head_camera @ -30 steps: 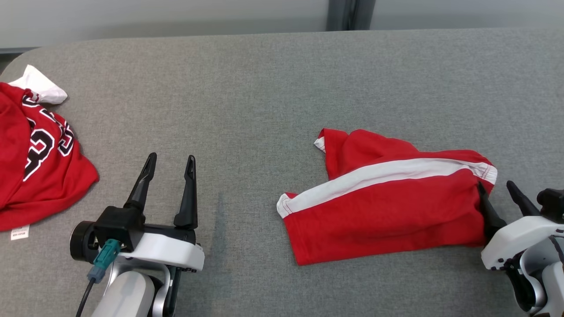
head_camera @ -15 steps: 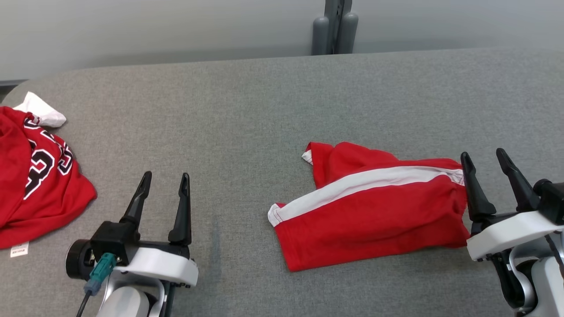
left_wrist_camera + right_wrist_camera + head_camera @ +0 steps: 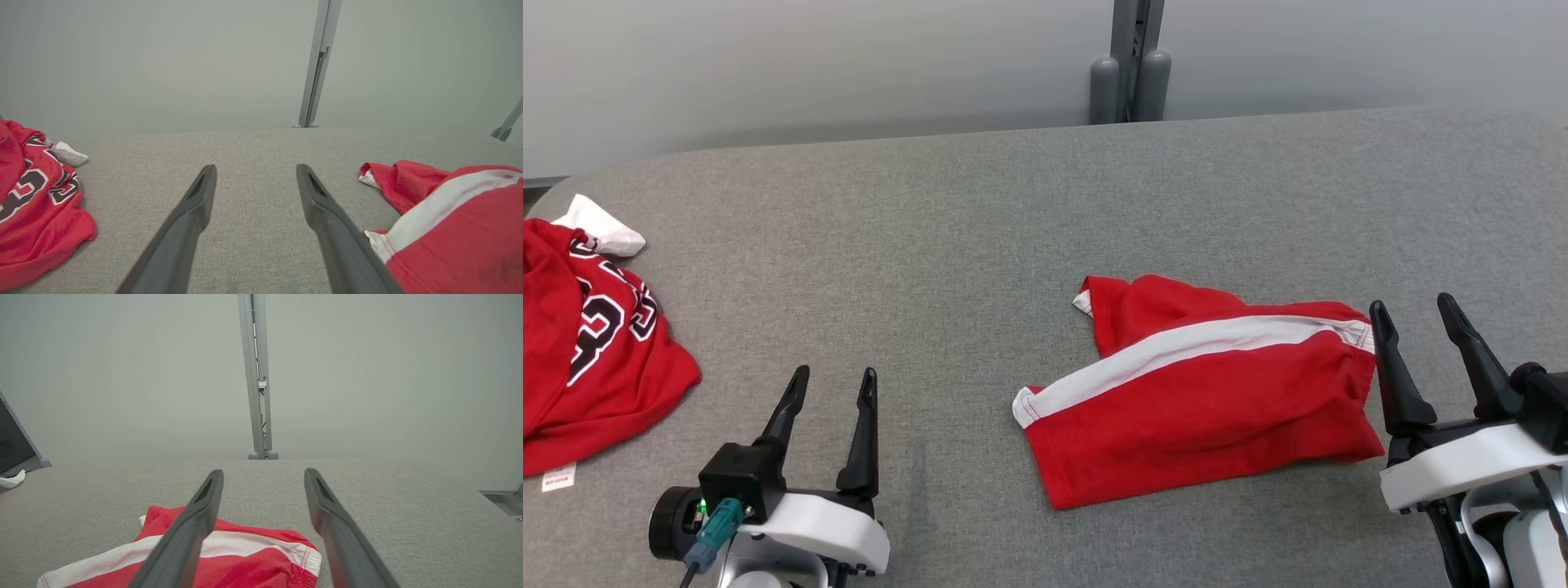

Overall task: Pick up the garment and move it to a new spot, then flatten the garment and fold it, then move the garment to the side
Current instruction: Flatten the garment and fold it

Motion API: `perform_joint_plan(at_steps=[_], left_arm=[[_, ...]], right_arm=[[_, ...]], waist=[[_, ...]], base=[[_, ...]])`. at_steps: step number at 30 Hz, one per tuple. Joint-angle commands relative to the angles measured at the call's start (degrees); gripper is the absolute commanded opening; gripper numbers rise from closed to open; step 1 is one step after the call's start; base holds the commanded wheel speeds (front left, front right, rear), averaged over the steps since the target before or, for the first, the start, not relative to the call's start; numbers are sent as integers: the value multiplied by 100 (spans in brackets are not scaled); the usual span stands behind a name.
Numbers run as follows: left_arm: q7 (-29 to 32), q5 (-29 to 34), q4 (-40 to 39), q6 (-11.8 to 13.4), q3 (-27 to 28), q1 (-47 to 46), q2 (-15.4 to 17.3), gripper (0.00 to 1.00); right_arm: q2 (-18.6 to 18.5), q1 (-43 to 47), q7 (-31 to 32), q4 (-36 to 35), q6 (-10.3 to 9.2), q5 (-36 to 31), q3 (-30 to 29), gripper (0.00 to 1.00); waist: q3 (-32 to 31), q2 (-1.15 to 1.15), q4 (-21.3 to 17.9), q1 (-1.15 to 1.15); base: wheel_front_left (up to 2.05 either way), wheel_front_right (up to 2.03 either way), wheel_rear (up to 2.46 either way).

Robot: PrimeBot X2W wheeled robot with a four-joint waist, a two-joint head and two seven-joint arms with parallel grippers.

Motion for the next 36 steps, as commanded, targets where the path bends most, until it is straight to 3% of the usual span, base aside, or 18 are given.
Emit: perform_joint_plan(at_steps=[1, 7, 12, 15, 25, 32, 33, 34, 35, 36], left_arm=[[20, -8, -32, 33, -5, 29, 25, 100], [119, 6, -87, 24, -88, -54, 25, 100], [245, 136, -115, -127, -298, -390, 54, 100], [368, 158, -62, -250, -413, -565, 60, 100], [1288, -29, 719, -1020, -1188, -1136, -202, 100], [1508, -67, 1331, -1211, -1344, -1475, -278, 100], [1474, -45, 1368, -1203, -1343, -1509, -280, 74], [1442, -50, 1408, -1207, -1350, -1504, -290, 15], [1424, -68, 1451, -1229, -1347, -1509, -280, 0], [1400, -77, 1476, -1246, -1342, -1523, -266, 0]], right_arm=[[-4, 37, -2, -39, 1, 18, -36, 100], [24, 20, -9, -42, 1, 65, -35, 100], [21, -44, 11, -50, 1, 113, -29, 100], [5, -97, 3, -51, 1, 130, -5, 100], [-19, -251, -61, 77, 1, 212, 128, 100], [-32, -335, -141, 185, 1, 291, 143, 100], [-35, -340, -136, 207, 1, 297, 137, 100], [-44, -338, -136, 226, 1, 291, 119, 100], [-55, -336, -134, 257, 1, 299, 104, 100], [-59, -335, -132, 282, 1, 321, 90, 100]], waist=[[9, 0, -3, 0], [57, 0, -2, 0], [182, 0, 21, 0], [244, 0, 10, 0], [627, 0, -307, 0], [832, 0, -516, 0], [842, 0, -539, 0], [847, 0, -554, 0], [851, 0, -566, 0], [854, 0, -578, 0]], base=[[0, 0, 0], [0, 0, 0], [0, 0, 0], [0, 0, 0], [0, 0, 0], [0, 0, 0], [0, 0, 0], [0, 0, 0], [0, 0, 0], [0, 0, 0]])
